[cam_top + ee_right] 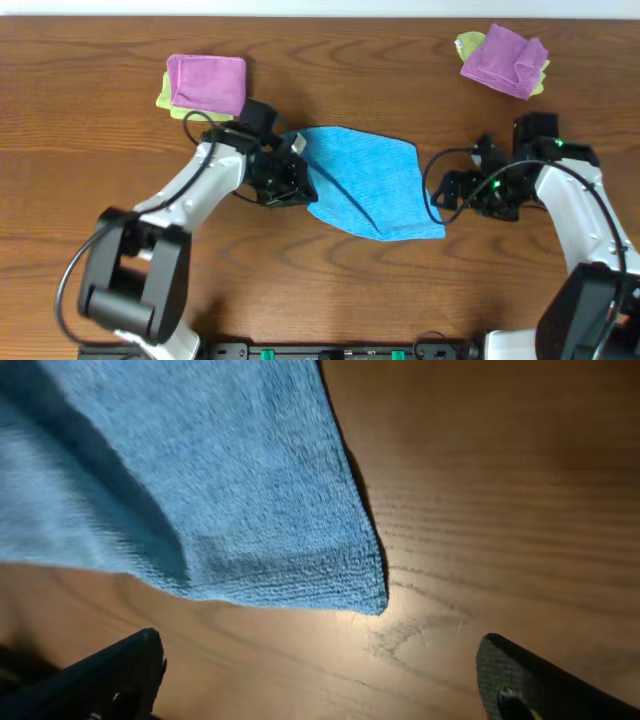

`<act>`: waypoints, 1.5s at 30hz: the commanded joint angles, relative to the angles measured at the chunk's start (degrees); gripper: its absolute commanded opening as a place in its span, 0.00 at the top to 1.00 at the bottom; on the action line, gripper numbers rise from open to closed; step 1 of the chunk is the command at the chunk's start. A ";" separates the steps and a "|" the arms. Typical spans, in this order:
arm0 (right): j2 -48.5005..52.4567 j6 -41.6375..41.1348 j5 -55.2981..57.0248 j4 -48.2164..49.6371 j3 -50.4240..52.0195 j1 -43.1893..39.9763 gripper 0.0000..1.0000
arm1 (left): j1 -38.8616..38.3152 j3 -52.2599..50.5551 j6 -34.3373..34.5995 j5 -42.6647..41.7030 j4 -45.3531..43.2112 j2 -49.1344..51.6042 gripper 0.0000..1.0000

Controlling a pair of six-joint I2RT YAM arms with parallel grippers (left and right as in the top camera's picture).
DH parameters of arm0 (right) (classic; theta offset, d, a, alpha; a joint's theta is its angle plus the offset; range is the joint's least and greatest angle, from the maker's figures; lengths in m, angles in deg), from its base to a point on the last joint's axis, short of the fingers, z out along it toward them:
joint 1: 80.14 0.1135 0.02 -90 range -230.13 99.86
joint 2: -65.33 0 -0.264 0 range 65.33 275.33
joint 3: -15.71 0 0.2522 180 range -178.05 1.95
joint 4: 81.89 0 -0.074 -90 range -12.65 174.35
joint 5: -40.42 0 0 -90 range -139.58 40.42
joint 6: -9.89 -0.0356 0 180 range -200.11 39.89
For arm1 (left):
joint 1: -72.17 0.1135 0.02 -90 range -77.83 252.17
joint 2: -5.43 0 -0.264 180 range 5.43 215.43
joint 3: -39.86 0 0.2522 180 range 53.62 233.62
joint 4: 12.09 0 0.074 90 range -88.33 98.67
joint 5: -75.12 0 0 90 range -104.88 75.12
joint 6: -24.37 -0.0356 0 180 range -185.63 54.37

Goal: Fold the cloth

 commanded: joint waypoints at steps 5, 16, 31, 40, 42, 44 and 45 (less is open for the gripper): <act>-0.61 0.79 -2.49 3.98 8.83 0.46 0.01 | 0.24 -0.13 -2.67 2.99 8.72 -3.74 0.94; -0.61 -2.95 -9.11 13.16 15.17 0.48 0.03 | 0.09 -1.64 -5.16 5.75 13.64 -3.65 0.94; -0.61 -4.02 -13.40 17.53 21.33 0.48 0.11 | 0.09 -9.57 -4.96 5.42 9.51 -3.65 0.94; -0.61 -5.33 -16.11 20.74 24.24 2.14 0.23 | 0.09 -9.60 -4.98 3.85 9.40 -3.65 0.94; -0.61 -5.95 -16.11 21.57 24.46 3.30 0.30 | 0.09 -9.60 -4.96 3.52 9.29 -3.65 0.94; -0.61 -6.73 -16.11 22.82 24.48 4.70 0.39 | 0.09 -9.60 -4.98 3.52 9.29 -3.65 0.94; -0.61 -7.02 -16.11 23.56 24.48 5.33 0.45 | 0.09 -9.60 -4.98 3.52 9.27 -3.65 0.94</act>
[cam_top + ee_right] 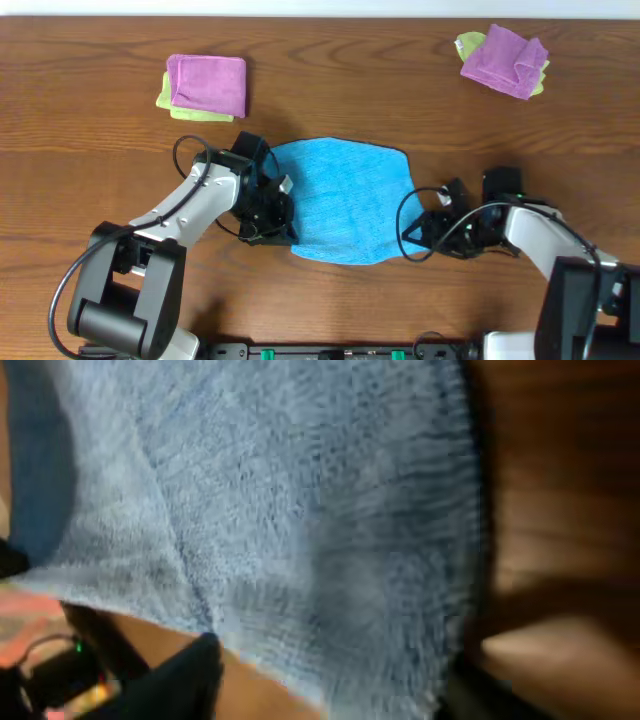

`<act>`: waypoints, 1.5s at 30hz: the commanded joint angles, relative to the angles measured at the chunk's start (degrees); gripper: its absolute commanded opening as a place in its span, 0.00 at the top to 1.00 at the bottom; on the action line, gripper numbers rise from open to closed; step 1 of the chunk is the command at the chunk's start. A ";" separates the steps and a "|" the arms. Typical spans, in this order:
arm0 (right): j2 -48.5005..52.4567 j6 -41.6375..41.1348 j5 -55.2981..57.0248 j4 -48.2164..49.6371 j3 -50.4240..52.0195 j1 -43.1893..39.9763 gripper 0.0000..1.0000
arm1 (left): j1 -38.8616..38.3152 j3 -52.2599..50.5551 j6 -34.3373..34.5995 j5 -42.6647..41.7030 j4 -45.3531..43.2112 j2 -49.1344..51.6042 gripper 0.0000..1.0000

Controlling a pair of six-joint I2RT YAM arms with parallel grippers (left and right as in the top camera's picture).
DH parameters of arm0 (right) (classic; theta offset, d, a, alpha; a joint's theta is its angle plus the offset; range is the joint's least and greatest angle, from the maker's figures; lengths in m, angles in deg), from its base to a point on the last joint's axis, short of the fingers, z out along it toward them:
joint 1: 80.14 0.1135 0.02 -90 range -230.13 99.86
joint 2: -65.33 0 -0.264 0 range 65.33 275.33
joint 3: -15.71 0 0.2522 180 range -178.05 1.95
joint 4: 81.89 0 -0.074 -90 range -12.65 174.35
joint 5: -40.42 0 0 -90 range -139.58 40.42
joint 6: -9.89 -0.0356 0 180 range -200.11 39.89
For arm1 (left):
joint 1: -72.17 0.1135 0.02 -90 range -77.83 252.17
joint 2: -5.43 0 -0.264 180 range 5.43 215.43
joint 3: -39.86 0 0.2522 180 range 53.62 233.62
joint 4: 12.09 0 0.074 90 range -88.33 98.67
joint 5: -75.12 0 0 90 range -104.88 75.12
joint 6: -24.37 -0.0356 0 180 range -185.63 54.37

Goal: Fold the cloth

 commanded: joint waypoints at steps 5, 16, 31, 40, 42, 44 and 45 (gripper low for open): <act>0.28 -5.33 0.66 6.36 0.72 4.74 0.99 | 0.11 -0.50 -0.74 -2.01 -0.39 -0.33 0.94; -7.78 -6.05 0.81 7.58 -11.61 5.49 0.99 | 3.93 3.54 10.95 -9.49 -10.80 -0.39 0.94; -2.25 -12.24 10.01 24.96 -29.11 10.80 0.99 | 7.85 16.87 27.76 -4.72 -42.36 0.07 0.94; 6.86 -12.41 11.65 26.67 -43.17 10.75 0.99 | 11.85 20.22 27.54 -3.17 -46.01 0.15 0.94; 7.39 -11.19 11.76 25.42 -45.97 10.78 0.99 | 12.26 20.20 26.71 -4.11 -45.38 0.22 0.94; 7.43 -11.04 12.92 23.89 -47.34 10.82 0.99 | 12.24 20.20 26.18 -4.63 -45.31 0.26 0.94; 7.41 -11.02 12.87 22.91 -47.67 10.82 0.99 | 12.24 20.22 26.08 -4.81 -45.20 0.26 0.94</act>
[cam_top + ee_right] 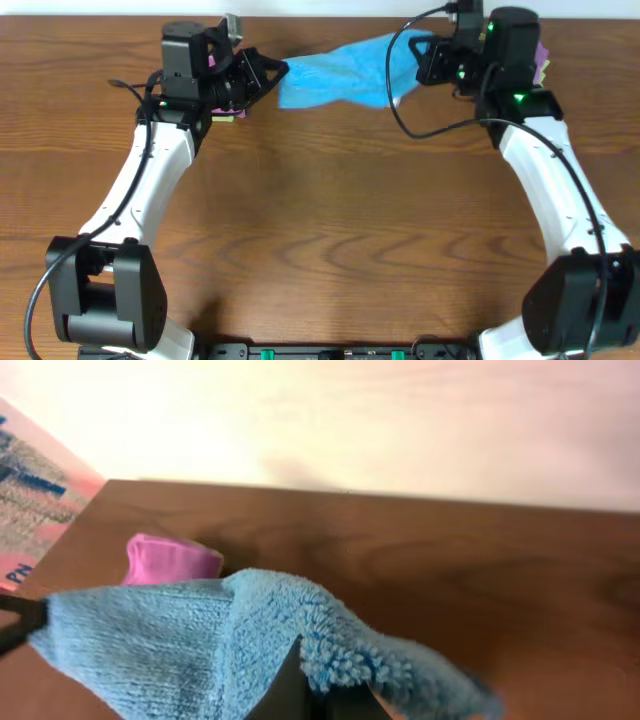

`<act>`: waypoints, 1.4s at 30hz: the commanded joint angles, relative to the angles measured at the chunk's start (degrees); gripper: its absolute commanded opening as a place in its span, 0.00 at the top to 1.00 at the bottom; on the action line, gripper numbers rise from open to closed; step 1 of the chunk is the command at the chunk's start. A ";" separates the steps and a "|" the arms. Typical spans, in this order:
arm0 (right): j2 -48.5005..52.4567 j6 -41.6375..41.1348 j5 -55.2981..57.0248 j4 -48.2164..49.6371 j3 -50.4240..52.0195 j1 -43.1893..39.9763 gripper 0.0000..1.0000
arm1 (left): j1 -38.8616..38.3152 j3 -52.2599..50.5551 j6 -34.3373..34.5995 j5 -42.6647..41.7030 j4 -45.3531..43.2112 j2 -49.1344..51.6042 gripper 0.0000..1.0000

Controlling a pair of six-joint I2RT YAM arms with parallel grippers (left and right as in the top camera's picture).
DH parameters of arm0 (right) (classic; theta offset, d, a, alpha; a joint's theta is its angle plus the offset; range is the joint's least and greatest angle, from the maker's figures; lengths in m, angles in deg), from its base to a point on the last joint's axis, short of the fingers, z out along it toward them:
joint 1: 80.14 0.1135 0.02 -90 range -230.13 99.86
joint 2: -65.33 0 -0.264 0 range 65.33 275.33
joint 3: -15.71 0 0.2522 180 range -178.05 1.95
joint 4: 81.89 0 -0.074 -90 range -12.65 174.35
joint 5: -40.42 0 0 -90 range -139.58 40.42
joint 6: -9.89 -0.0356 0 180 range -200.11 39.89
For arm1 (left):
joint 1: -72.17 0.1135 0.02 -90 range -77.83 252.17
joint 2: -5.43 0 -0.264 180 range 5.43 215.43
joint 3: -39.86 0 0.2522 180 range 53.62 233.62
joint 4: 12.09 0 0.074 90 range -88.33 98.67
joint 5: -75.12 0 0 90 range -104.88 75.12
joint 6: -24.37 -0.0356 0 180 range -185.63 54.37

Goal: Fold the cloth

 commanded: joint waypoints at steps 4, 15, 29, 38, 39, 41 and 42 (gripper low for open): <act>0.04 2.64 0.39 -8.52 -2.27 0.55 0.99 | 0.07 1.09 -3.76 -2.89 3.08 0.24 0.94; 0.04 7.54 2.84 -31.98 -2.27 3.13 0.99 | 0.07 1.03 -24.92 -2.43 33.66 0.24 0.94; 0.00 9.73 4.46 -50.25 0.13 5.92 0.99 | -0.02 -1.84 -38.34 0.20 56.33 0.24 0.94; -4.87 11.96 0.11 -43.17 16.59 6.03 0.98 | -0.09 -15.32 -38.86 -3.15 53.48 0.22 0.94; -5.75 11.74 0.11 -42.60 18.03 6.03 0.99 | -0.09 -16.55 -38.73 -3.19 52.76 0.24 0.94; -7.37 11.56 0.13 -41.99 20.83 6.03 0.98 | -0.09 -19.37 -38.71 -3.28 50.97 0.24 0.94; -8.07 11.08 0.13 -41.88 22.21 6.03 0.98 | -0.09 -20.55 -38.71 -3.28 50.27 0.24 0.94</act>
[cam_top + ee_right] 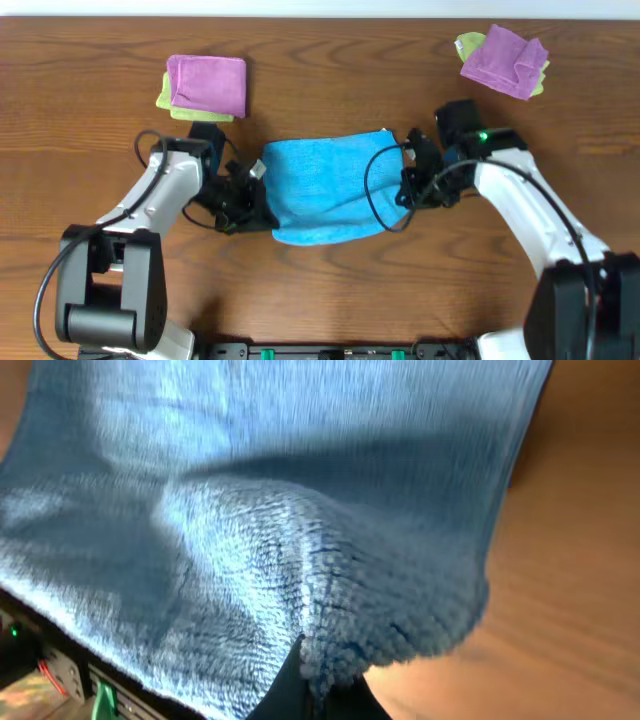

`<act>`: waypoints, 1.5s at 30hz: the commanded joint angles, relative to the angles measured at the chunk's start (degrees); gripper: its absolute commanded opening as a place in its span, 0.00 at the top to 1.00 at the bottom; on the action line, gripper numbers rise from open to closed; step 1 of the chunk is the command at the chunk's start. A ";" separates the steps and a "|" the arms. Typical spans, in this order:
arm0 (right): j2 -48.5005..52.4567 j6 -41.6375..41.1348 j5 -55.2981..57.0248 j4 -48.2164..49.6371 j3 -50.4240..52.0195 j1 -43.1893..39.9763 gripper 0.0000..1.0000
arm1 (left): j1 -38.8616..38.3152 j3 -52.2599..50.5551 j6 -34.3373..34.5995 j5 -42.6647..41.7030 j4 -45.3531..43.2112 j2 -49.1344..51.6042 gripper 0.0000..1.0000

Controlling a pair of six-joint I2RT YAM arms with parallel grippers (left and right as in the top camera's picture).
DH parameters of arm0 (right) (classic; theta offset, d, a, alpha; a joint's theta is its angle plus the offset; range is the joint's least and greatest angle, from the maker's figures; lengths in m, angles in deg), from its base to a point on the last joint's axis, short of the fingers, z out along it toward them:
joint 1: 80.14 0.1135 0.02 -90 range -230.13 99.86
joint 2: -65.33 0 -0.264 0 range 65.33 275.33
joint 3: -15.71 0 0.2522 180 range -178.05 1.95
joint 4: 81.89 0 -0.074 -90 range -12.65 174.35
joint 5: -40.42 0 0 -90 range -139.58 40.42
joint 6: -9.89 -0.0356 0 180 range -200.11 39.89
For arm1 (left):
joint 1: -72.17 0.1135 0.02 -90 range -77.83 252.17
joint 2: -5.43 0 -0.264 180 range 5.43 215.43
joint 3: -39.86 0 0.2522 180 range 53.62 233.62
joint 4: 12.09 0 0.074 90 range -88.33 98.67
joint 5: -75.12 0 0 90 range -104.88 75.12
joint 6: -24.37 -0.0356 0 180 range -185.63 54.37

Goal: Fold the cloth

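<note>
The blue cloth (325,185) lies on the table's middle, its upper layer draped over a lower one whose edge shows along the front. My left gripper (252,198) is low at the cloth's left edge and appears shut on it. On the other side, my right gripper (403,190) is at the right edge. In the right wrist view, the right gripper (322,685) is shut on a bunched fold of the blue cloth (250,510), which hangs in front of the camera.
A pink cloth on a yellow-green one (205,85) sits at the back left. A similar pink and green pile (505,58) sits at the back right. Bare wooden table (320,300) runs along the front.
Both grippers held the blue cloth stretched between them, raised at the table's far edge. Now both are low at the table's middle, and the cloth rests on the wood.
First the cloth lay flat at the centre, my left gripper at its left corner and my right gripper open beside its right corner. Then both were at its near corners. Then the cloth hung between them at the far edge. Now it lies doubled at the middle.
</note>
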 commanded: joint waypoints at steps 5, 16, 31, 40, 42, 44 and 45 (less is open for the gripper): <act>-5.77 -0.66 -1.55 0.68 8.26 0.55 0.99 | -0.02 -8.28 -0.57 -2.38 -2.75 0.20 0.94; -8.48 -3.26 -1.29 14.32 10.71 0.57 0.99 | -0.02 -7.96 6.58 -8.24 -8.63 -0.42 0.94; -5.60 -6.27 4.76 36.59 10.71 2.23 0.99 | -0.02 -3.98 24.98 -2.82 -27.10 -1.95 0.94; 0.13 -6.78 5.38 42.42 10.71 2.64 0.99 | 0.07 -3.98 28.39 5.73 -33.03 -1.95 0.94; 0.66 -6.86 5.60 43.50 10.71 2.71 0.99 | 0.07 -3.98 29.68 6.62 -35.80 -1.95 0.94; 0.70 -6.86 6.67 44.19 10.71 2.73 0.98 | 0.09 -3.93 30.99 7.54 -38.18 -1.95 0.94; 0.70 -6.86 7.26 44.48 10.71 2.73 0.99 | 0.09 -3.93 31.58 7.69 -39.15 -1.95 0.94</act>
